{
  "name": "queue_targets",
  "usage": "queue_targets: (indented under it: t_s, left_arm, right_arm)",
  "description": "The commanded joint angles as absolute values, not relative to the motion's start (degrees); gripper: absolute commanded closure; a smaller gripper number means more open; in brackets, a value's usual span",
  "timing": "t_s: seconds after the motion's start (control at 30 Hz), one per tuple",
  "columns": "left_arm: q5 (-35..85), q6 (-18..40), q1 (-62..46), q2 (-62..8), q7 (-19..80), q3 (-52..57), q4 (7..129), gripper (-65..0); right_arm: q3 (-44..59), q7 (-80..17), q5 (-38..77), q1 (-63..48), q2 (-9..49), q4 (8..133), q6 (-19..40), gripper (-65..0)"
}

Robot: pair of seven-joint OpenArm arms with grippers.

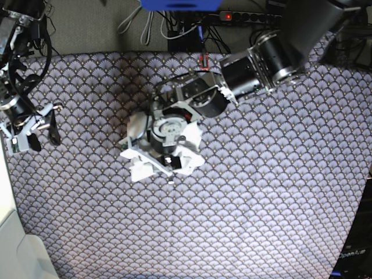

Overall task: Fold the T-shirt properly
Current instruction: 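Drag the bundle toward the mat centre with the left gripper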

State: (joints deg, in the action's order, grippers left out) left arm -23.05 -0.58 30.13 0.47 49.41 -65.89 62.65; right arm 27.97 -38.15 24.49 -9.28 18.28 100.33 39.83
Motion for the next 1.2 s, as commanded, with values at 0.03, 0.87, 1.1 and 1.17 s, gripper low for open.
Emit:
queue_targets:
  t_s: [0.03, 0.87, 1.1, 1.17]
  left_arm:
    - [-21.0, 0.4, 30.7, 1.3, 48.0, -66.9, 63.3, -37.4]
    - [-38.5, -0.1, 30.6, -0.3, 51.8, -60.8, 77.2, -57.8]
    - [-45.2, -0.3, 30.5, -0.3, 50.6, -57.5, 77.0, -57.8]
    - [-46.3, -0.4, 30.0, 0.7, 49.4, -53.4, 77.1, -57.8]
  right_arm:
    - [28.3, -36.6, 25.6, -8.8, 19.4, 101.1, 40.0, -34.8]
    - [28.1, -36.6, 25.6, -8.2, 19.4, 101.1, 40.0, -34.9]
    - [28.1, -36.6, 25.6, -8.2, 19.1, 101.1, 40.0, -34.9]
    - [28.1, -36.6, 25.6, -8.2, 19.1, 101.1, 40.0, -34.9]
